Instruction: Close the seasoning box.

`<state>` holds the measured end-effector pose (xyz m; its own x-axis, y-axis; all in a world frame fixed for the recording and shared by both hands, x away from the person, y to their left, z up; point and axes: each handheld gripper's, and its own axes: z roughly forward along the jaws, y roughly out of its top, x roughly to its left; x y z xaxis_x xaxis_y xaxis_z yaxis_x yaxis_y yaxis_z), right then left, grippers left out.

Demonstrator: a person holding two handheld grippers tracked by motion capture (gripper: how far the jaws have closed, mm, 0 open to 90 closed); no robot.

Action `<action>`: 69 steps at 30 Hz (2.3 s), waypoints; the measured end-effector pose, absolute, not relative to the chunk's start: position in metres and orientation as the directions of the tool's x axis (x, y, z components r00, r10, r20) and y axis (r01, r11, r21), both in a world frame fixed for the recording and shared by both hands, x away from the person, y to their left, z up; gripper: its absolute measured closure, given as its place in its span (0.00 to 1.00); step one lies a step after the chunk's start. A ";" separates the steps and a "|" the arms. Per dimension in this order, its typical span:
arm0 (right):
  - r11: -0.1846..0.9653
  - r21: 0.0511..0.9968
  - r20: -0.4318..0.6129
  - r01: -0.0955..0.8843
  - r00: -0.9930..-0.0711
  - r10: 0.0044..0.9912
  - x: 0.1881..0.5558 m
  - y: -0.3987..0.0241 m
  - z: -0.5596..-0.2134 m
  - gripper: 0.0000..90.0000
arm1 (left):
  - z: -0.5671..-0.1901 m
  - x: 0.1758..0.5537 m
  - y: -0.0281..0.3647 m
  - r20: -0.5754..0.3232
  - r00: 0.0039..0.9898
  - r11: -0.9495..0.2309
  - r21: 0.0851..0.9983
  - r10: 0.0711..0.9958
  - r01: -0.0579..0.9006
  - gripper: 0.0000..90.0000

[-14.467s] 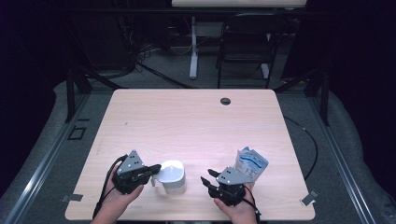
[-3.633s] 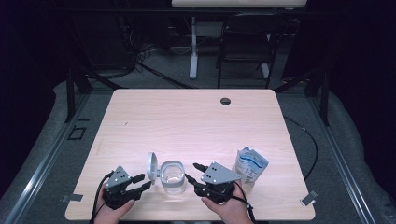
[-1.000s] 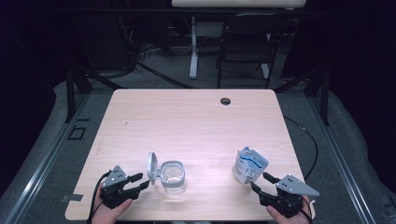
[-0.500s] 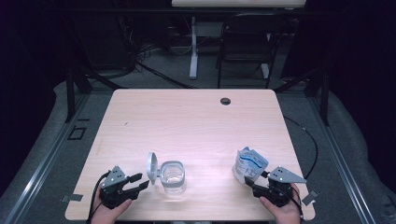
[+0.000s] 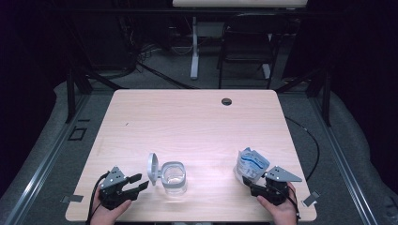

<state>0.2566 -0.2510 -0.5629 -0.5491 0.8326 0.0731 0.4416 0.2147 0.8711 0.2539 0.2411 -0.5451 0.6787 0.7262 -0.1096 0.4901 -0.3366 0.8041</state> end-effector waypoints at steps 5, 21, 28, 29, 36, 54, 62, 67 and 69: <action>0.219 0.869 0.068 0.445 -0.544 0.836 0.260 -0.248 -0.567 0.45 | -0.545 0.254 0.241 -0.114 0.676 -0.332 0.804 0.728 0.493 0.63; 0.229 0.868 0.054 0.441 -0.541 0.839 0.264 -0.245 -0.578 0.44 | -0.545 0.254 0.241 -0.111 0.678 -0.336 0.803 0.727 0.492 0.63; 0.247 0.862 0.037 0.443 -0.541 0.840 0.265 -0.242 -0.584 0.44 | -0.545 0.254 0.241 -0.114 0.673 -0.330 0.803 0.731 0.495 0.63; 0.245 0.865 0.035 0.437 -0.541 0.841 0.265 -0.241 -0.584 0.44 | -0.545 0.254 0.241 -0.113 0.673 -0.332 0.803 0.731 0.495 0.63; 0.252 0.871 0.014 0.423 -0.533 0.846 0.265 -0.237 -0.584 0.45 | -0.545 0.254 0.241 -0.110 0.673 -0.336 0.800 0.732 0.496 0.63; 0.254 0.867 0.014 0.429 -0.531 0.847 0.270 -0.234 -0.584 0.47 | -0.546 0.254 0.241 -0.117 0.671 -0.330 0.801 0.732 0.500 0.63; 0.254 0.868 0.012 0.426 -0.531 0.847 0.271 -0.233 -0.584 0.49 | -0.546 0.254 0.242 -0.111 0.671 -0.331 0.804 0.733 0.494 0.63; 0.270 0.869 0.000 0.414 -0.546 0.838 0.271 -0.233 -0.584 0.50 | -0.547 0.253 0.242 -0.116 0.669 -0.327 0.803 0.734 0.498 0.63; 0.273 0.868 -0.002 0.414 -0.548 0.837 0.270 -0.233 -0.584 0.50 | -0.547 0.253 0.242 -0.119 0.669 -0.325 0.803 0.734 0.500 0.63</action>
